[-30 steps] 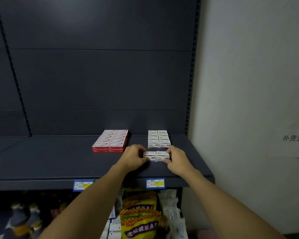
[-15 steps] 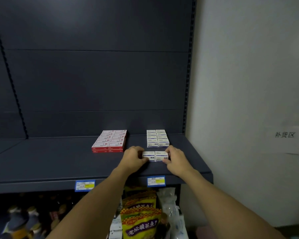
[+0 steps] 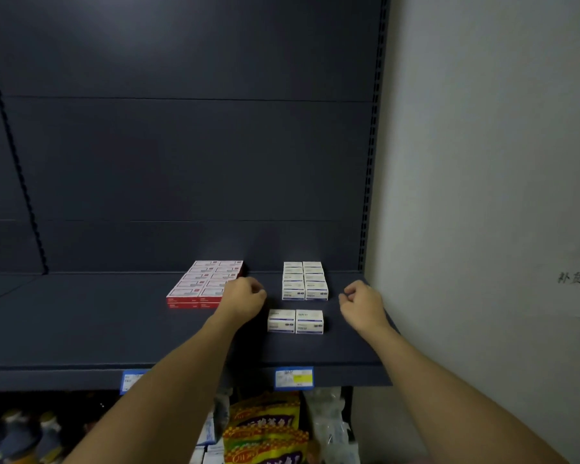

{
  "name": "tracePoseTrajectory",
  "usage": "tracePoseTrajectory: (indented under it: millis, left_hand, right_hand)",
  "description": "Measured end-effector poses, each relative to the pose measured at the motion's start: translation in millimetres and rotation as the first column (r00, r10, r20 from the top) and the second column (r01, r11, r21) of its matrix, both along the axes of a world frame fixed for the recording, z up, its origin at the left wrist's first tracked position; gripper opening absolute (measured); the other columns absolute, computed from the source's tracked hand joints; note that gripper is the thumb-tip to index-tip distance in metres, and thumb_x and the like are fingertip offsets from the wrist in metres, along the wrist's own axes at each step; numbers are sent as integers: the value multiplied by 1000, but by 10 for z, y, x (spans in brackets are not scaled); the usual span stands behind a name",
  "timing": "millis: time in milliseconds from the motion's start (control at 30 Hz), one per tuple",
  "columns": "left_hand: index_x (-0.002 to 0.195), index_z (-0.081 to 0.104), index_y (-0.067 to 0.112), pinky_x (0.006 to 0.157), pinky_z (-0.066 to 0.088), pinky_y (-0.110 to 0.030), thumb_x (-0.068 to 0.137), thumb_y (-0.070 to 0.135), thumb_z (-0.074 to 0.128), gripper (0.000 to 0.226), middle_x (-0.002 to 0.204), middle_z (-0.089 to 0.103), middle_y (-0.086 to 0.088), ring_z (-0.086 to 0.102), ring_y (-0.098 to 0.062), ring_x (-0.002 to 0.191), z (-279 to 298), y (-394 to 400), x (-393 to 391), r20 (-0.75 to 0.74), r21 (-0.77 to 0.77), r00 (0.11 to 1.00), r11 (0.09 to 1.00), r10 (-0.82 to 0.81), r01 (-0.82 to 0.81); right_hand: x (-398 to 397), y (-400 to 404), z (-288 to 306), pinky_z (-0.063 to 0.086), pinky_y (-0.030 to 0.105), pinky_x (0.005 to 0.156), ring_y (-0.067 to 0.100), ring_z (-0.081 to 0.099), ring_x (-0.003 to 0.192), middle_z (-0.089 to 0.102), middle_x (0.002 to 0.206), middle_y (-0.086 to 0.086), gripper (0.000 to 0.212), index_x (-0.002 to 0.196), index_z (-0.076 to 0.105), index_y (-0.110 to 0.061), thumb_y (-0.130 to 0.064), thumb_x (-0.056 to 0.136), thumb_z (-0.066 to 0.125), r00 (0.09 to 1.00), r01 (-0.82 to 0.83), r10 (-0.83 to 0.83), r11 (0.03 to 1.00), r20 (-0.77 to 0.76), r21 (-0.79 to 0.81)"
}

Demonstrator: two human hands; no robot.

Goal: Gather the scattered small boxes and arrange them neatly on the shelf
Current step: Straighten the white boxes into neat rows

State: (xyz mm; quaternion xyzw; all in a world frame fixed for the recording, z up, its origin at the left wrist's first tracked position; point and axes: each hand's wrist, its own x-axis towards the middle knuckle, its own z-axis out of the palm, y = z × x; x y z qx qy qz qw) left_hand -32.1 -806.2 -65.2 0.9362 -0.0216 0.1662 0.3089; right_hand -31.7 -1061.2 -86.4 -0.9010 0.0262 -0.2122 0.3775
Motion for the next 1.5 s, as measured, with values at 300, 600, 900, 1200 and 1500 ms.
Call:
tracePoseTrajectory:
  millis: [300, 600, 900, 1200, 1500]
  left_hand:
    - [99, 78, 14, 69, 45, -24, 97, 30, 64, 21, 91, 73, -1, 61, -11, 74, 67, -222, 342, -89, -19, 995, 998, 53, -55]
    - [96, 77, 6, 52, 45, -20, 94, 39, 68, 35, 90, 75, -11, 59, -14, 65, 58, -348, 569, -175, -72, 985, 997, -5, -7]
    - [99, 79, 12, 52, 39, -14, 91, 34, 73, 24, 87, 72, 0, 59, -5, 68, 69, -275, 583, -196, -94, 980, 995, -37, 19]
    - [96, 77, 15, 59, 45, -18, 84, 37, 80, 25, 85, 68, 4, 62, -7, 77, 94, -146, 509, -306, -118, 950, 993, -62, 27]
    - [82, 76, 9, 73, 63, -32, 75, 34, 88, 29, 76, 75, -5, 73, -18, 72, 168, -100, 358, -399, -142, 913, 989, -90, 35]
  right_hand:
    - [375, 36, 71, 46, 25, 73, 18, 60, 81, 71, 96, 7, 24, 94, 70, -4, -27, 94, 65, 994, -24, 26, 999, -107, 24]
    - [497, 224, 179, 53, 29, 75, 22, 65, 82, 74, 93, 10, 29, 90, 75, -2, -30, 92, 68, 974, 17, 17, 989, -225, 150]
    - [404, 388, 239, 42, 22, 53, 20, 65, 76, 69, 86, 6, 17, 76, 66, -8, -25, 78, 68, 951, 48, -4, 989, -310, 136]
    - [162, 395, 248, 45, 21, 52, 14, 64, 71, 70, 79, 3, 16, 66, 63, -13, -24, 76, 68, 947, -9, 41, 995, -319, 104]
    - [-17, 381, 327, 40, 22, 50, 16, 62, 73, 70, 88, 5, 13, 73, 65, -14, -26, 74, 70, 924, -49, 83, 994, -374, 101]
